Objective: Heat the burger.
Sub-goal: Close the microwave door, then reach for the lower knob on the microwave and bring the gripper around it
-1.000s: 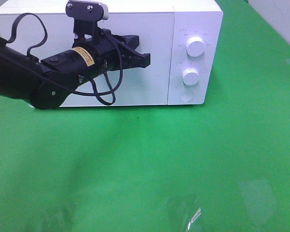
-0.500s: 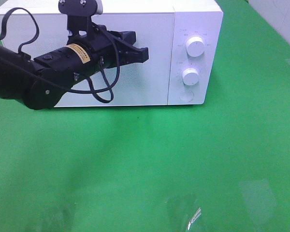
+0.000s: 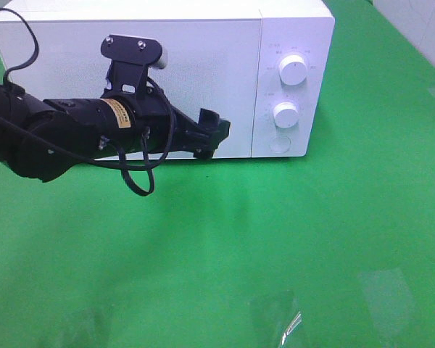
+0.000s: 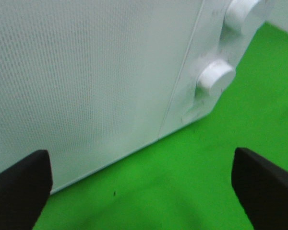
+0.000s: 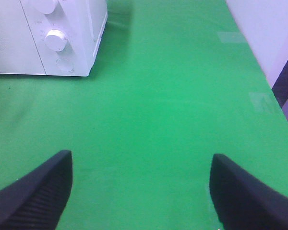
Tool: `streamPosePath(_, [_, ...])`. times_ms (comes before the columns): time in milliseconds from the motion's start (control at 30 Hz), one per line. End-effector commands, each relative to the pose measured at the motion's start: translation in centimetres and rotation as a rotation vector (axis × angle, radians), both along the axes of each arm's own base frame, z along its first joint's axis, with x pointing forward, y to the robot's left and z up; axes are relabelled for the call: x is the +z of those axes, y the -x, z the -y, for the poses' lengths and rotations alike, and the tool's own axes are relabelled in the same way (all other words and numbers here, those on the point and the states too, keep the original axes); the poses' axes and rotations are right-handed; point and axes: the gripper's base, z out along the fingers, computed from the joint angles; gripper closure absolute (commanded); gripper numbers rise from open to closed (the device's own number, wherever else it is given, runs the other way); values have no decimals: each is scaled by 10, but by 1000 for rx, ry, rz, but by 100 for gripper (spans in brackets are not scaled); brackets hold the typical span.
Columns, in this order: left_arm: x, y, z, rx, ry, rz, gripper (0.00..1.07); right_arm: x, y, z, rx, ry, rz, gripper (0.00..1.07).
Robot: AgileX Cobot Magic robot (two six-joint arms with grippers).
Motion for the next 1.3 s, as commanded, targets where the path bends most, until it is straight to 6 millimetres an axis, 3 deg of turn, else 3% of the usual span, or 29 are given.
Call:
streamPosePath(33, [1, 13, -8, 10, -120, -172, 6, 0, 4, 0, -5, -7, 34, 32])
streamPosePath(233, [0, 28, -20, 12, -285, -373, 6, 0, 4, 0, -5, -7, 34, 32])
streamPosePath(300, [-3, 39, -29, 14, -401, -513, 6, 0, 4, 0, -5, -7, 34, 32])
streamPosePath(667, [16, 59, -49, 11, -589, -669, 6, 0, 4, 0, -5, -7, 34, 32])
streamPosePath(867, [29, 62, -56, 34, -558, -700, 6, 0, 4, 0, -5, -7, 34, 32])
streamPosePath(1100, [44, 50, -97, 126, -454, -837, 6, 0, 4, 0, -5, -7, 34, 32])
streamPosePath(1133, [49, 48, -110, 135, -419, -873, 6, 0, 4, 0, -5, -7, 34, 32])
streamPosePath(1167, [49, 48, -110, 135, -419, -873, 6, 0, 4, 0, -5, -7, 34, 32])
streamPosePath(1200, [53, 44, -128, 176, -383, -909, 6, 0, 4, 0, -5, -7, 34, 32])
streamPosePath(1233, [53, 44, -128, 176, -383, -909, 6, 0, 4, 0, -5, -7, 34, 32])
streamPosePath(1300, [60, 44, -153, 243, -353, -958, 6, 0, 4, 0, -5, -7, 34, 32])
